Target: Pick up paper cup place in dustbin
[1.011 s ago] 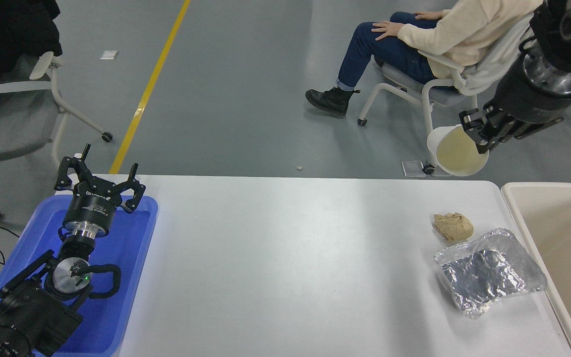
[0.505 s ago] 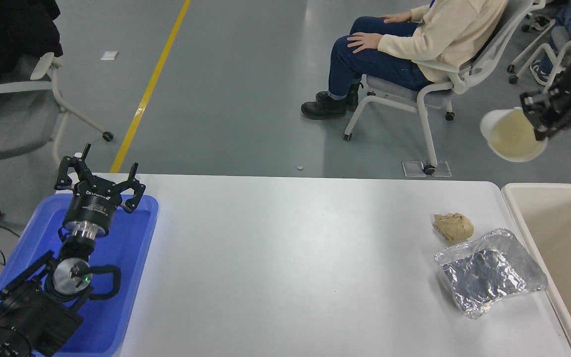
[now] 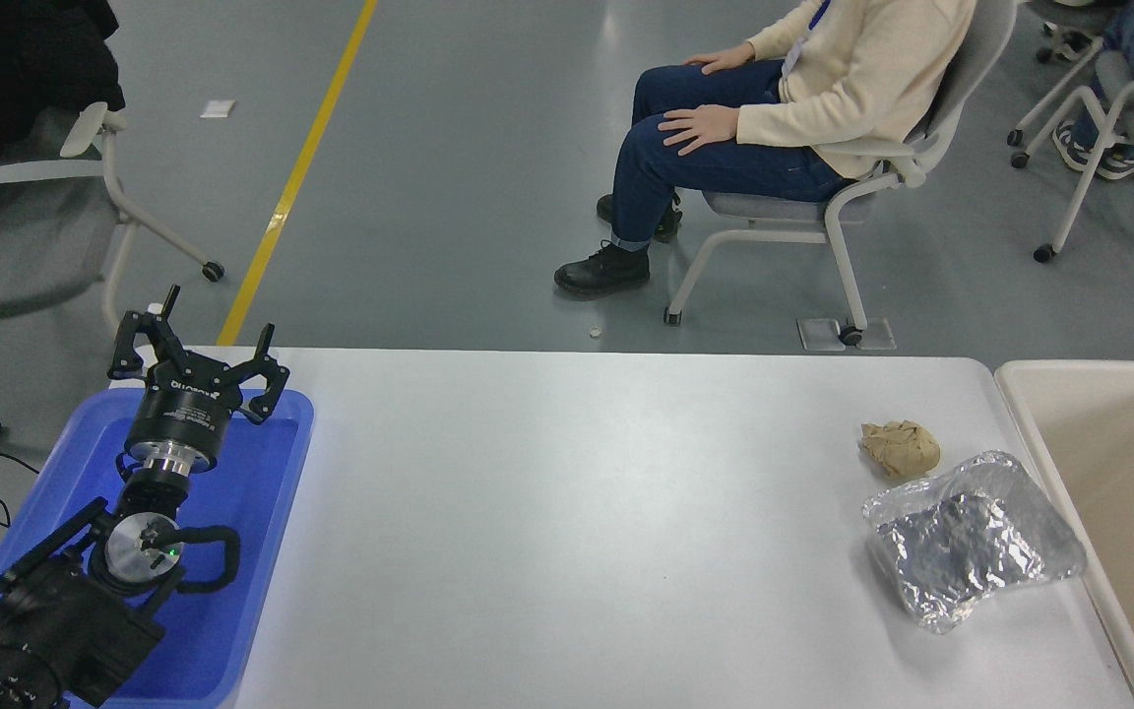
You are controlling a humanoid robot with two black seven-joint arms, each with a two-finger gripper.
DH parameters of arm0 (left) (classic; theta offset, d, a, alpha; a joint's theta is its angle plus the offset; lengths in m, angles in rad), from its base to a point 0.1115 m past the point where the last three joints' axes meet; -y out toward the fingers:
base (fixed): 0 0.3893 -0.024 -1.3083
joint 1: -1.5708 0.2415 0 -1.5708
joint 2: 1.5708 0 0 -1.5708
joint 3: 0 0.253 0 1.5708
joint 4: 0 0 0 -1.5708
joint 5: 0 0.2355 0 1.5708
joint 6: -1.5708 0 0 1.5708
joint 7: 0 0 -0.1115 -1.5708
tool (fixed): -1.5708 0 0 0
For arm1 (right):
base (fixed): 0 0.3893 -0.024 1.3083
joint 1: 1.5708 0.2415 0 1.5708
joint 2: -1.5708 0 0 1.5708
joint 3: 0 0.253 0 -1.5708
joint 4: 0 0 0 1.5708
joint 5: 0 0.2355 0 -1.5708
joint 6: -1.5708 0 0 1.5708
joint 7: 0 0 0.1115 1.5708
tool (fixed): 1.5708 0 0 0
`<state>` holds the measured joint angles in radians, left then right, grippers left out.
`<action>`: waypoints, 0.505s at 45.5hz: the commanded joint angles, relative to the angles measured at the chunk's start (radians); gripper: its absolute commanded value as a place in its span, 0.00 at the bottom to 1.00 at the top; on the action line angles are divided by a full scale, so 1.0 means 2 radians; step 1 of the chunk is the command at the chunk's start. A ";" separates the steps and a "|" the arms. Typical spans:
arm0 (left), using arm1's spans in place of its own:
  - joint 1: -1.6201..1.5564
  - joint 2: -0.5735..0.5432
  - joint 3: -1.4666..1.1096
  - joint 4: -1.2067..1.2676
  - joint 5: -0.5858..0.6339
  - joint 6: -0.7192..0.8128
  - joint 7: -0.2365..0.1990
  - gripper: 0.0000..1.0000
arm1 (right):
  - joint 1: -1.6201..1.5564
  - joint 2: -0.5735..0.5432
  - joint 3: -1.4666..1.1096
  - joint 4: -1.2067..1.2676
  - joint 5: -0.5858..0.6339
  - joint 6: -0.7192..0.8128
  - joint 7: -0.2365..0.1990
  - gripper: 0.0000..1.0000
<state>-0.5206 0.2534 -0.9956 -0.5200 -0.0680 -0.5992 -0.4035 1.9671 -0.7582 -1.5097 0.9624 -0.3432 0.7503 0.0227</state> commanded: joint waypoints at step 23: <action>0.000 0.000 0.000 0.000 0.000 0.000 -0.001 1.00 | -0.508 0.015 0.298 -0.263 0.018 -0.310 -0.037 0.00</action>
<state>-0.5204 0.2531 -0.9958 -0.5201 -0.0681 -0.5991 -0.4037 1.2594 -0.7951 -1.1384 0.6750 -0.3248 0.2504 -0.0147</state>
